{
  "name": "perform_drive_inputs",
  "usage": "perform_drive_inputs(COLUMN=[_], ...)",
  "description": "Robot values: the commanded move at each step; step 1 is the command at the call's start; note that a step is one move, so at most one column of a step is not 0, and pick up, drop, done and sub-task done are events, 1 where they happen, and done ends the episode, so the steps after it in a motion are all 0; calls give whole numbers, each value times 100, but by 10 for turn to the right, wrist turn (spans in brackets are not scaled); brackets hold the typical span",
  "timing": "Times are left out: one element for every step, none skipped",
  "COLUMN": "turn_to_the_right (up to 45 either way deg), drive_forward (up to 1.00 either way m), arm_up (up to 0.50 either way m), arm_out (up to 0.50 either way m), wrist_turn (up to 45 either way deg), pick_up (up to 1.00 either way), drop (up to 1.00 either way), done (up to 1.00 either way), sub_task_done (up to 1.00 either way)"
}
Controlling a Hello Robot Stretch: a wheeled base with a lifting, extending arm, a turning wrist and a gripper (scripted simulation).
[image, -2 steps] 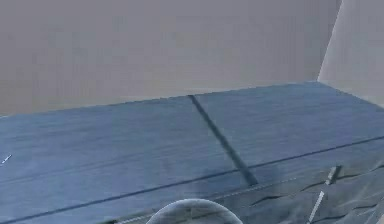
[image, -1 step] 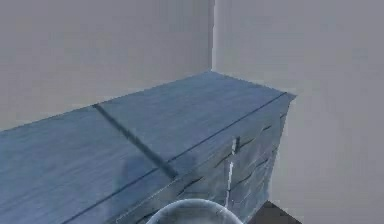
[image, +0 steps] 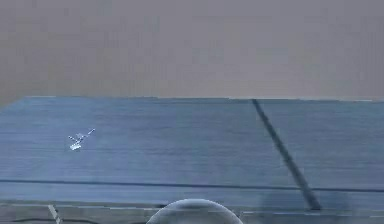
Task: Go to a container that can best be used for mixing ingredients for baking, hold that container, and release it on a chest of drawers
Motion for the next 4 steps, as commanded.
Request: perform_drive_inputs(turn_to_the_right=[-210, 450, 150, -450], drive_forward=[0, 0, 0, 0], arm_up=[0, 0, 0, 0], arm_out=[0, 0, 0, 0], wrist_turn=[0, 0, 0, 0], pick_up=[0, 0, 0, 0], drop=[0, 0, 0, 0], done=[0, 0, 0, 0], sub_task_done=[0, 0, 0, 0])
